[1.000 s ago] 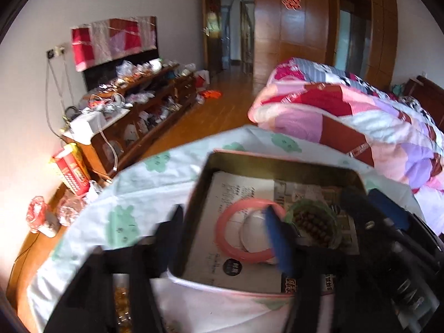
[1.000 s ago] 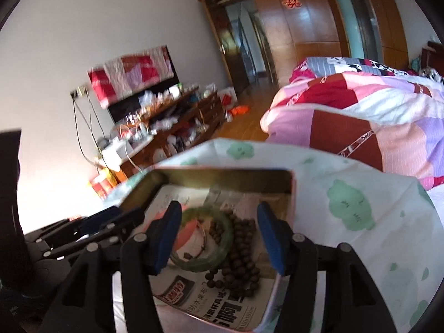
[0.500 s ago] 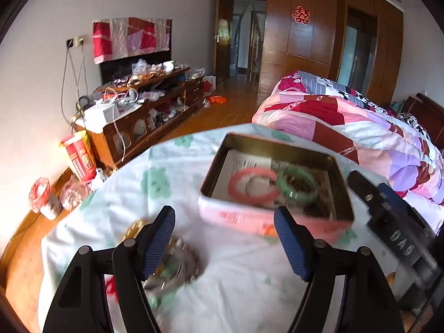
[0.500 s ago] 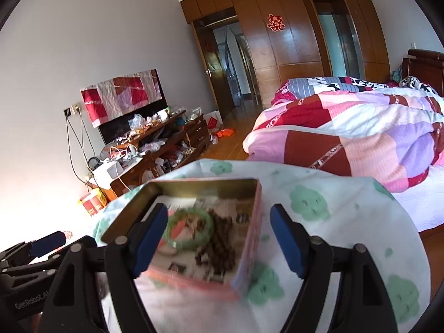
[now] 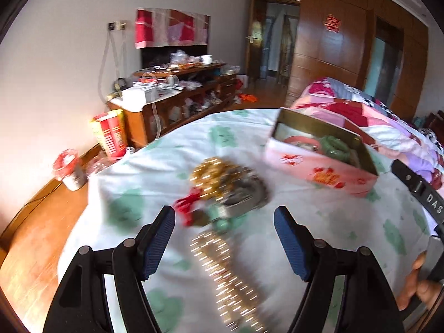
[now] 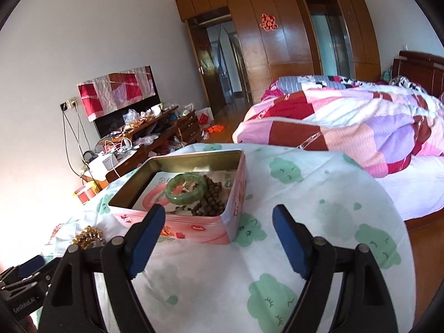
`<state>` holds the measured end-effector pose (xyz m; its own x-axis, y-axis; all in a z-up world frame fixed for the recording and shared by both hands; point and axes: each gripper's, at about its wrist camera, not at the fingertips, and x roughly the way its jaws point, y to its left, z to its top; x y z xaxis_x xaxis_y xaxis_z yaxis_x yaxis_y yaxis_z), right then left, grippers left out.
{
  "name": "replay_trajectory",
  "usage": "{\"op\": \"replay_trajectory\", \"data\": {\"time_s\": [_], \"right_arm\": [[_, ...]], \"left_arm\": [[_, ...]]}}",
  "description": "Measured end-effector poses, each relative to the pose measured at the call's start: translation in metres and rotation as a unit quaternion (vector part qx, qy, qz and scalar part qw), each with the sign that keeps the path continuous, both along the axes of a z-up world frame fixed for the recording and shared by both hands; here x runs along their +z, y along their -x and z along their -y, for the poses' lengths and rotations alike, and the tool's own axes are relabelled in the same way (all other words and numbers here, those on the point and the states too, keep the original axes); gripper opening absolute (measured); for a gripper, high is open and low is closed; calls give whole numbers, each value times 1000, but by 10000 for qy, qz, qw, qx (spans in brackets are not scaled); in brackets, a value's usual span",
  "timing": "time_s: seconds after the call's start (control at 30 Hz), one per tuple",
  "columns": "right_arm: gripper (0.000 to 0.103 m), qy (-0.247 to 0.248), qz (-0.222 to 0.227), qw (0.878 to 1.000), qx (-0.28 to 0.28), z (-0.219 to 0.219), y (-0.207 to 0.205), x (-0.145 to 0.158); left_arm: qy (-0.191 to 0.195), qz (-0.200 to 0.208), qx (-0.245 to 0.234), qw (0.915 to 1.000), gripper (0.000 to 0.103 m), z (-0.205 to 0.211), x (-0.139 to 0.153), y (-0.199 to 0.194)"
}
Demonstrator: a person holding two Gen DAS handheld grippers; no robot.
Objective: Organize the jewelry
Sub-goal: 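Move both grippers back over the table toward the pearl necklace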
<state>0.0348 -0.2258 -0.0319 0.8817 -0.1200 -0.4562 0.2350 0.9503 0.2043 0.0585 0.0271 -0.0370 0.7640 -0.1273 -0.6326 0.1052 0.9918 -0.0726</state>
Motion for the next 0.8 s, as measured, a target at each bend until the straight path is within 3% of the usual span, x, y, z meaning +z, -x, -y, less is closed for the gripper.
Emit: {"op": "replay_trajectory", "data": {"time_s": [0.13,0.33,0.7,0.8], "right_arm": [[82,172,-33,9998,34,-8,5,1],[82,394,36,9992,104,-18,13,3],[83,861,-78,9950,502,-45,16,3],[83,668,-239,9945,767,-51,15,0]], "left_arm": [[-43,16,209,9998,74,-25,-5,12],[-433,61,467,9980,74,-48,-15,23],[-416,-107,426,9982,74,-58,-33,32],[-432,-99,410,9982,74,-58,-35,34]]}}
